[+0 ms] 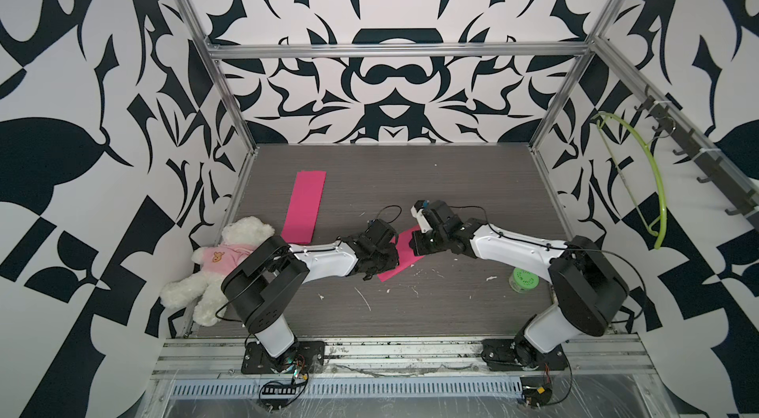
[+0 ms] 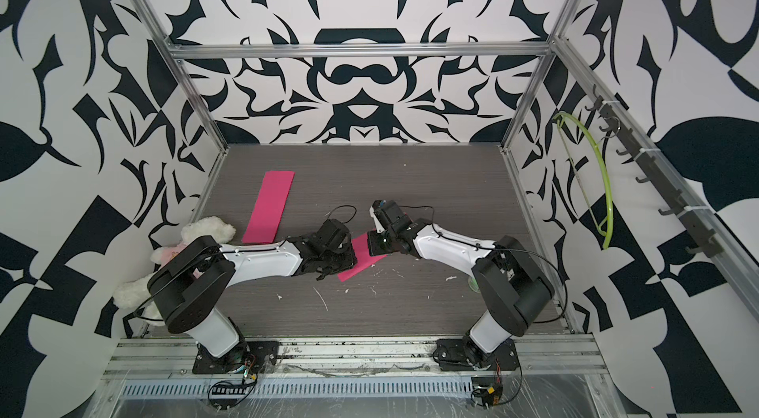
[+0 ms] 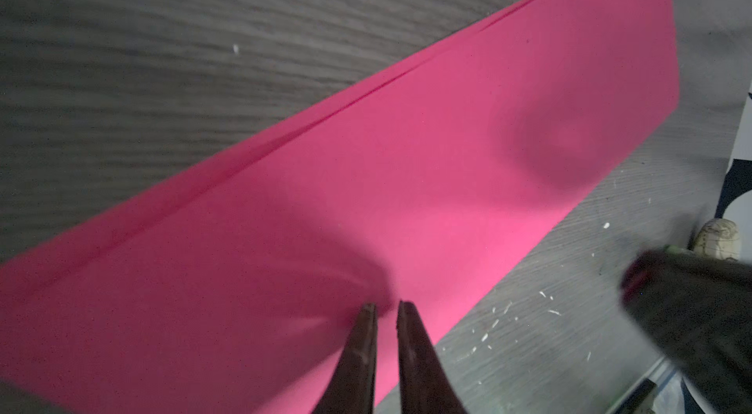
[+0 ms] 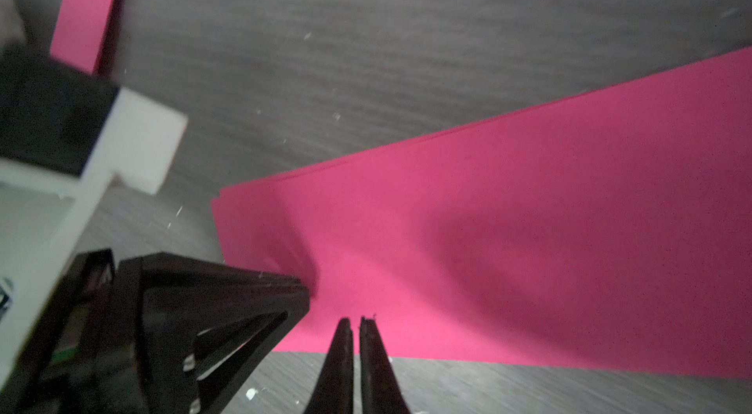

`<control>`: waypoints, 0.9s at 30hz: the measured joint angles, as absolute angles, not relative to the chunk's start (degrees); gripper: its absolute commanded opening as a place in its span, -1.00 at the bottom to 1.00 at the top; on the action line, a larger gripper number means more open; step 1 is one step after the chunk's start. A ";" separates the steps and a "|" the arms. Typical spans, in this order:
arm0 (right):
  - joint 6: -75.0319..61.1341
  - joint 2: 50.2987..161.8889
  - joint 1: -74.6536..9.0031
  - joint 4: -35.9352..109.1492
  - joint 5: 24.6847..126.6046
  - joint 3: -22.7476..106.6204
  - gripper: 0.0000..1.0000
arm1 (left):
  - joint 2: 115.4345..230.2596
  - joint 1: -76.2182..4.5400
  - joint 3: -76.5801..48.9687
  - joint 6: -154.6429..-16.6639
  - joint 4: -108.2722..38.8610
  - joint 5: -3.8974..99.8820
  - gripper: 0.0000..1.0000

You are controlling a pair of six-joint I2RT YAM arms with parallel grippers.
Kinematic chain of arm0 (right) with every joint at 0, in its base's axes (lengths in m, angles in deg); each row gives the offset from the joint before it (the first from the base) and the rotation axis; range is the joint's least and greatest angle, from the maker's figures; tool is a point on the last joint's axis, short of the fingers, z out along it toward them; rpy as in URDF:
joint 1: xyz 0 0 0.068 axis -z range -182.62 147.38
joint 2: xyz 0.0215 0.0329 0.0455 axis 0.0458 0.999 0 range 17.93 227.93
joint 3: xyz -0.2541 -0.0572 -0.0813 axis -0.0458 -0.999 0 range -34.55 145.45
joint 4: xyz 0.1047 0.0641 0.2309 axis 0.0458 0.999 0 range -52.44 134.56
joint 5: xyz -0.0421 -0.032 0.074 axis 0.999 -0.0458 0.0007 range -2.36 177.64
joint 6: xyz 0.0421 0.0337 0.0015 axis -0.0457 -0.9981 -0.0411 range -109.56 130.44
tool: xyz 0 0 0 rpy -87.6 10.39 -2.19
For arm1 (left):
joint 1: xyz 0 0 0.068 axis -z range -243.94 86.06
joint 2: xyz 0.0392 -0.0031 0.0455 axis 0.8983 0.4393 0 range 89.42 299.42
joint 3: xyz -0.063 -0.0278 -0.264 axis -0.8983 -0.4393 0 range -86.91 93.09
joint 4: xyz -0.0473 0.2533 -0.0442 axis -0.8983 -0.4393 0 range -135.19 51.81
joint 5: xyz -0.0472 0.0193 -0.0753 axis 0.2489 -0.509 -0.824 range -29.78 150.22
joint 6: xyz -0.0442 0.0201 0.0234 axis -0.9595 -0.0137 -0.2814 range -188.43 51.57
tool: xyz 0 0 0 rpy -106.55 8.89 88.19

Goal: Fold the rectangular paper in half along the long edge
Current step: Fold the paper at the center of the board.

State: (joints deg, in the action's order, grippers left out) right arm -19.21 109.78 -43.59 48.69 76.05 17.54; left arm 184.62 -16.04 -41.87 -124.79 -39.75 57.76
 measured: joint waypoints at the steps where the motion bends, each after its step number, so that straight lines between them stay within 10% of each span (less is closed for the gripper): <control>1: -19.50 110.59 -44.45 48.67 75.57 17.56 -0.89 | 184.62 -16.10 -41.96 -124.75 -39.71 57.74 -0.72; 27: -19.39 117.19 -41.93 49.59 75.00 18.18 -1.00 | 184.51 -16.74 -42.57 -123.96 -39.31 57.35 -0.77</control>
